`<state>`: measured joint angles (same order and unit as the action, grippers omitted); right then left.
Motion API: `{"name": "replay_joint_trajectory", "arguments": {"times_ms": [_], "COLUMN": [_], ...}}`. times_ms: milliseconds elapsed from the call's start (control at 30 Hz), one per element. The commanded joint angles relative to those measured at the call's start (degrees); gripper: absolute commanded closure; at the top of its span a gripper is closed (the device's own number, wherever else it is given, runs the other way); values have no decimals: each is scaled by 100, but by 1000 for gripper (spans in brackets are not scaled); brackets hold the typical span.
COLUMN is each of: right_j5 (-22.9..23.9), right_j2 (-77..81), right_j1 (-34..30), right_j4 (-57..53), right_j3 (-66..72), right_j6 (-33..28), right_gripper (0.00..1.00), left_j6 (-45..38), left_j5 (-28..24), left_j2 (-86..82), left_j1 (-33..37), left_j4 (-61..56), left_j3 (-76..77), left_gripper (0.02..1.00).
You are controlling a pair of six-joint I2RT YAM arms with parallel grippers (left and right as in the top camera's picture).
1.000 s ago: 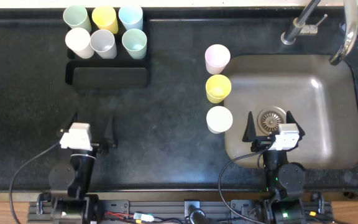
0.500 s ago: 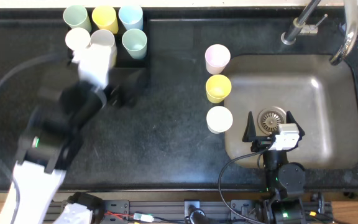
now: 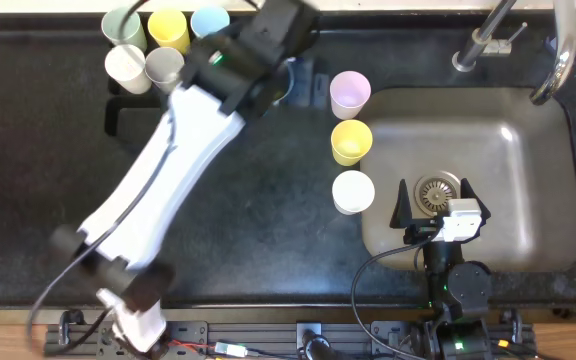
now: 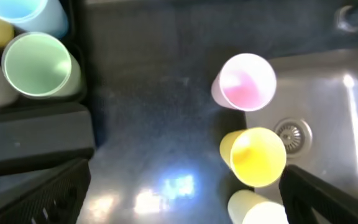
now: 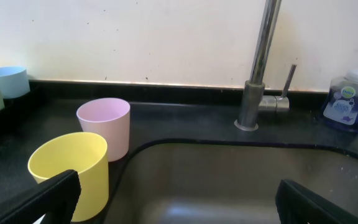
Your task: Store Cups
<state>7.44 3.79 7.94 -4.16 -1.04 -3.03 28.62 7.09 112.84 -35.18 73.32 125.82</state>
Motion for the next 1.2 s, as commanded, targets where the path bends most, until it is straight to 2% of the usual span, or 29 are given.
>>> {"name": "replay_joint_trajectory", "arguments": {"times_ms": [33, 167, 533, 1033, 1100, 1200], "right_j5": [-44, -44, -44, -44, -44, -44], "right_j2": [-44, -44, -44, -44, -44, -44], "right_j1": [-11, -11, -11, -11, -11, -11], "right_j4": [31, 31, 31, 31, 31, 31], "right_j3": [76, 76, 76, 76, 76, 76], "right_j6": [2, 0, 2, 0, 2, 2], "right_gripper": [3, 5, 7, 5, 5, 3], "left_j6": [599, 599, 623, 857, 855, 850], "left_j5": [-103, -186, -245, -238, -205, -179], "left_j2": [964, 1659, 2782, 3294, 3351, 3357], "left_j1": [-22, -59, -92, -122, -136, -155], "left_j4": [474, 675, 581, -42, -136, -249], "left_j3": [1270, 1805, 2118, 2310, 2312, 2312], "left_gripper": [18, 20, 18, 25, 108, 332]}}
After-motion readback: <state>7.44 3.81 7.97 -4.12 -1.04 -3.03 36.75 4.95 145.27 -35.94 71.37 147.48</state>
